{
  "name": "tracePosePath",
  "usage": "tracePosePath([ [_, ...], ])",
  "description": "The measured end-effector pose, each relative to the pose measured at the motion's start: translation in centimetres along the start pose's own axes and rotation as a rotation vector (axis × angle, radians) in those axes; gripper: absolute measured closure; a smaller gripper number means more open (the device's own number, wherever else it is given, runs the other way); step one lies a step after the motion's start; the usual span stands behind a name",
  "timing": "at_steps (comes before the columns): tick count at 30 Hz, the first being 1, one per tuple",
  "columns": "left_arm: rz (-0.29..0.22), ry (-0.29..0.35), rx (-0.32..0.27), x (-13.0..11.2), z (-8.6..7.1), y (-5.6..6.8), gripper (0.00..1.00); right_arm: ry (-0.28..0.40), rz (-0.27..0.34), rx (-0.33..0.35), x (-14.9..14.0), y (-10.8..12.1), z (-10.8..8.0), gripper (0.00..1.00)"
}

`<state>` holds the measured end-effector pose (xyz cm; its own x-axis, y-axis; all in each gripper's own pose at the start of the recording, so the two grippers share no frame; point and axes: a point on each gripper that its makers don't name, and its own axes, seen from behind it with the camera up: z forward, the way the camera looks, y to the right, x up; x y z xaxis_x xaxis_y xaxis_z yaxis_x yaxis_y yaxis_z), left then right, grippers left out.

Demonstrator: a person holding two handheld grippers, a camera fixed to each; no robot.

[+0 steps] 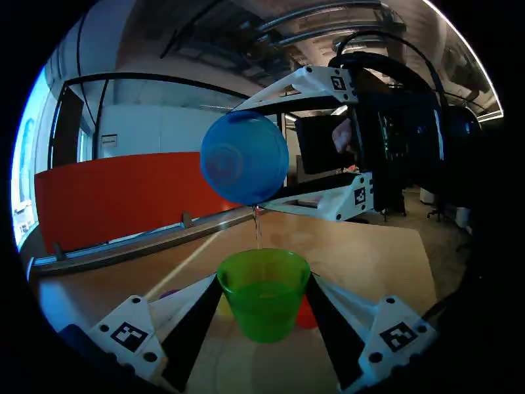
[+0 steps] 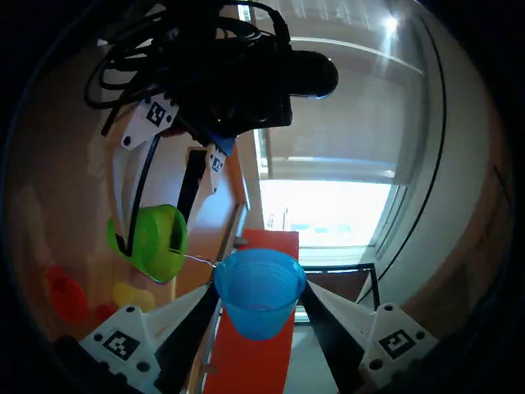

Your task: Pour water

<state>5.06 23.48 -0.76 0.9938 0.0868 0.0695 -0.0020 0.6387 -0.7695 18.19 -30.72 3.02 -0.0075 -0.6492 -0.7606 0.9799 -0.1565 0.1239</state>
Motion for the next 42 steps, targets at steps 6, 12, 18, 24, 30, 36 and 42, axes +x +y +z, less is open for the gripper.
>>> tracePosePath([
  [6, -0.001, 0.001, 0.004, 0.0, 0.0, -0.1, 0.13, 0.0, -0.011, -0.002, 0.1, 0.1, 0.0, 0.09],
  [12, -0.003, 0.002, 0.003, 0.0, 0.0, 0.0, 0.13, 0.002, -0.012, -0.004, 0.0, 0.1, 0.1, 0.09],
  [18, -0.002, 0.001, 0.005, 0.0, 0.0, -0.1, 0.13, 0.004, -0.011, -0.005, -0.1, 0.1, 0.2, 0.09],
  [24, -0.006, 0.001, 0.006, -0.2, 0.1, -0.2, 0.13, 0.009, 0.028, -0.011, -0.6, 0.3, 0.3, 0.09],
  [30, -0.007, -0.004, 0.004, -0.3, 0.0, -0.2, 0.13, 0.018, 0.099, -0.019, -1.1, 0.8, 0.4, 0.09],
  [36, -0.004, -0.011, 0.007, -0.4, -0.2, -0.1, 0.13, 0.023, 0.194, -0.024, -1.7, 0.8, 0.3, 0.09],
  [42, -0.002, -0.016, 0.008, -0.3, -0.3, -0.1, 0.13, 0.027, 0.329, -0.024, -2.1, 0.2, -0.1, 0.09],
])
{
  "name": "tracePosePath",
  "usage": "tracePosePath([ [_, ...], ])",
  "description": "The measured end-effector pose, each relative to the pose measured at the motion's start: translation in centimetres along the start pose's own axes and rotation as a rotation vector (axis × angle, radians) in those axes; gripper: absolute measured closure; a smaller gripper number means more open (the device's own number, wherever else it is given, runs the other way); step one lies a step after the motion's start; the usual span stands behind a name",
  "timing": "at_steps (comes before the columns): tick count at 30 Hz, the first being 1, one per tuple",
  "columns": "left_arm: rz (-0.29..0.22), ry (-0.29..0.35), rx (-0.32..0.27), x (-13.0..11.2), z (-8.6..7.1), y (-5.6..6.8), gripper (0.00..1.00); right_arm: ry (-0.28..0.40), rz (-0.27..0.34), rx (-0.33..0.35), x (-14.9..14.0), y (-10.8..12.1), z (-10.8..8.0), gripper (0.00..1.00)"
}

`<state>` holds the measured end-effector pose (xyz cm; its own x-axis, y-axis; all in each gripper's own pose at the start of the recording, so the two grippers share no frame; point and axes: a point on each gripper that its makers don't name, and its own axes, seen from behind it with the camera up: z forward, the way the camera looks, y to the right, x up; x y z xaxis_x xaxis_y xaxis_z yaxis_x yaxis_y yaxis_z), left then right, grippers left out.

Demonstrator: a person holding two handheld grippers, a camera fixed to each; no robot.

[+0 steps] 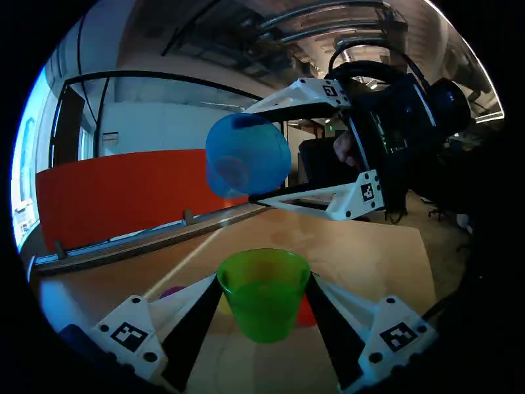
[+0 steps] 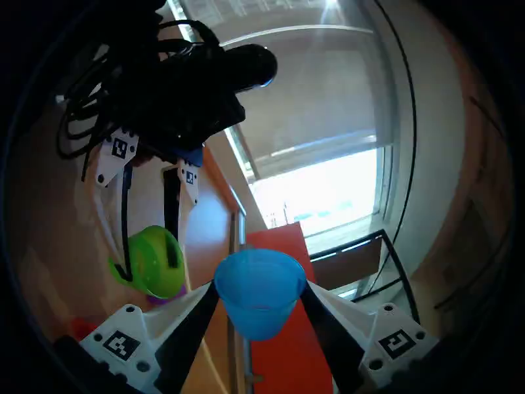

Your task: Pour water

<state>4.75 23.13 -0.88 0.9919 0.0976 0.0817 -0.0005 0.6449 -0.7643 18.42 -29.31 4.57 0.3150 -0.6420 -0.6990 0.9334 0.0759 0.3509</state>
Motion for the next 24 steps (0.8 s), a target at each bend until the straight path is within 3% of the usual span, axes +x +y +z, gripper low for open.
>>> tracePosePath([
  [9, 0.008, -0.008, 0.002, 0.1, -0.1, 0.0, 0.13, 0.003, 0.213, -0.01, -0.7, -0.8, -0.8, 0.09],
  [24, 0.014, -0.022, 0.006, 0.0, -0.2, 0.0, 0.13, -0.011, 0.591, 0.036, -1.2, -2.4, -1.5, 0.09],
])
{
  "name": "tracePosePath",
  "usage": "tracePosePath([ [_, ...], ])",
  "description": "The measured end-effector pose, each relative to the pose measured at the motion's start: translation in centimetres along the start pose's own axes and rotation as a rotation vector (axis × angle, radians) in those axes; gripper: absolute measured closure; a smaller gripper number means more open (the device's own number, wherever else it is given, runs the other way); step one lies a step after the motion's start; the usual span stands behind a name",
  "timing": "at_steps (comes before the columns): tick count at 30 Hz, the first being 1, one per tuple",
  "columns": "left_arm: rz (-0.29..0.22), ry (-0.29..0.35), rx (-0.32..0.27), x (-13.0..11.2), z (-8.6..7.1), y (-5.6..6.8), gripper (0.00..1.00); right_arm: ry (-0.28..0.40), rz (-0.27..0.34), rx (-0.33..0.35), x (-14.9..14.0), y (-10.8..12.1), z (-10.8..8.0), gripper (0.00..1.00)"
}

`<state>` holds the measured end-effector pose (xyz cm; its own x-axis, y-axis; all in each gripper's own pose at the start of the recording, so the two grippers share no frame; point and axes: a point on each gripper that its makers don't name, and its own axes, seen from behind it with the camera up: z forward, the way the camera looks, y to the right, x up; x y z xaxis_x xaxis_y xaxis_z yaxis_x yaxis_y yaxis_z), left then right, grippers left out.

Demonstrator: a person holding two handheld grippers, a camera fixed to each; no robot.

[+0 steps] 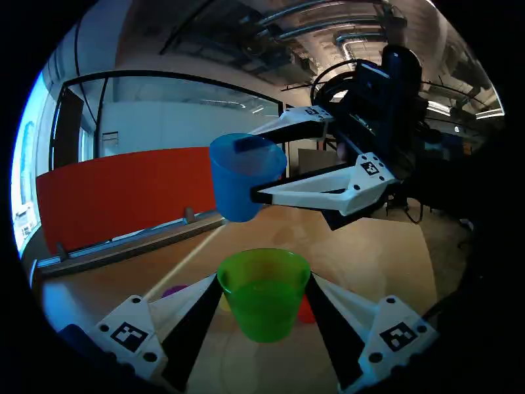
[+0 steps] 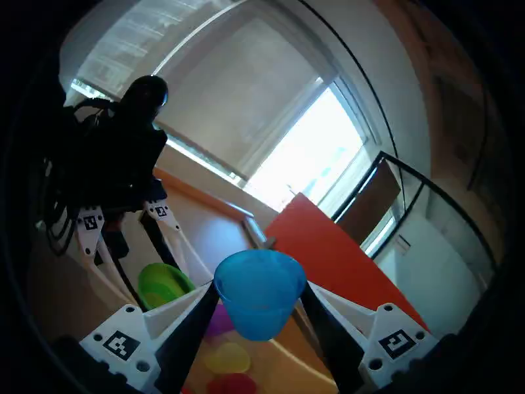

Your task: Pour water

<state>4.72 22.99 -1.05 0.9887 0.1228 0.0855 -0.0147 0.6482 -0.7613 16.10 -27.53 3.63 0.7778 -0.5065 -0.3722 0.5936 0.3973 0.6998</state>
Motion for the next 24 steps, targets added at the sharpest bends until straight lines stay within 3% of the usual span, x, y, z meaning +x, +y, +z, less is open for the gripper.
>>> tracePosePath([
  [19, 0.01, -0.023, -0.009, -0.3, -0.2, 0.1, 0.13, -0.087, 0.44, 0.079, -2.2, -1.7, -0.4, 0.09],
  [24, 0.017, -0.034, -0.01, -0.7, -0.2, 0.1, 0.13, -0.097, 0.523, 0.096, -2.4, -1.9, -0.5, 0.09],
])
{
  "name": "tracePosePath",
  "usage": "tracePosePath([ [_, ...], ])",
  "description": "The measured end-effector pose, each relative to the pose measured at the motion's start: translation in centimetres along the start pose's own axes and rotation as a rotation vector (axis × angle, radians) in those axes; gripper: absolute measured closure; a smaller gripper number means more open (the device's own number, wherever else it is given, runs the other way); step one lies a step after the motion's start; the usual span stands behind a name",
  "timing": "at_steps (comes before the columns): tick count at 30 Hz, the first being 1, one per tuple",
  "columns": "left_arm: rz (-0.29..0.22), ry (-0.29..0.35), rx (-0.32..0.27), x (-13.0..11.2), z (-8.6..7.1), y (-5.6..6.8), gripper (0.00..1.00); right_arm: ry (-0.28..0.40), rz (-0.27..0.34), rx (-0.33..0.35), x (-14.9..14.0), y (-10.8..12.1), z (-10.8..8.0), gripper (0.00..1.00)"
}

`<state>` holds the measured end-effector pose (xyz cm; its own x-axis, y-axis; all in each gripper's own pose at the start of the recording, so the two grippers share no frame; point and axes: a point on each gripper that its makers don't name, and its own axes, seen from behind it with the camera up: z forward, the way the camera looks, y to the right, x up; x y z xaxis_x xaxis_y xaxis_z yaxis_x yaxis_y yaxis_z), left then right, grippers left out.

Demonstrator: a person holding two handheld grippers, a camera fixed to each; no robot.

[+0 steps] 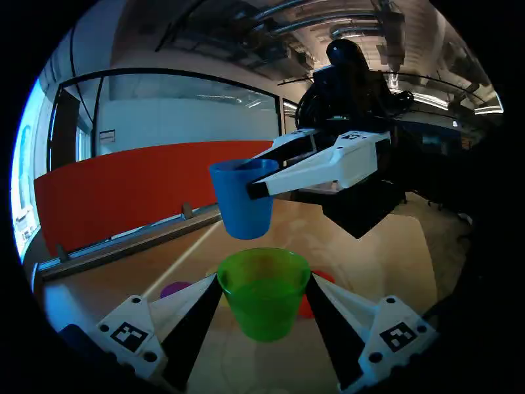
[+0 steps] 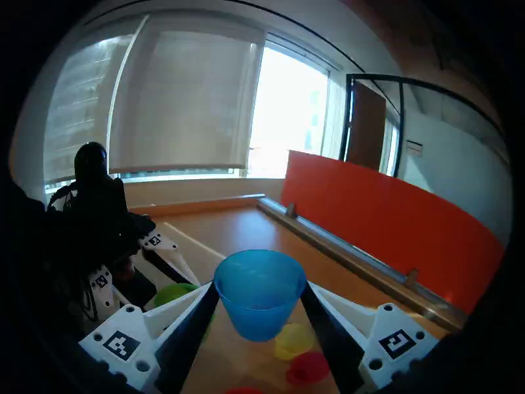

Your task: Pour water

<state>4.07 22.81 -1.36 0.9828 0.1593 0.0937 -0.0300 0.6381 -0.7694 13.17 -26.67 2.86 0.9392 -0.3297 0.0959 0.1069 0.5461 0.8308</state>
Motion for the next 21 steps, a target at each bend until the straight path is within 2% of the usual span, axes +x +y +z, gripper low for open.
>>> tracePosePath([
  [9, -0.003, -0.012, 0.001, -0.2, 0.0, -0.4, 0.13, -0.014, 0.033, 0.007, -0.5, -0.2, -0.3, 0.09],
  [21, 0.021, -0.081, -0.009, -2.1, 0.1, -0.1, 0.13, -0.059, 0.047, 0.008, -2.5, 0.1, -1.3, 0.09],
])
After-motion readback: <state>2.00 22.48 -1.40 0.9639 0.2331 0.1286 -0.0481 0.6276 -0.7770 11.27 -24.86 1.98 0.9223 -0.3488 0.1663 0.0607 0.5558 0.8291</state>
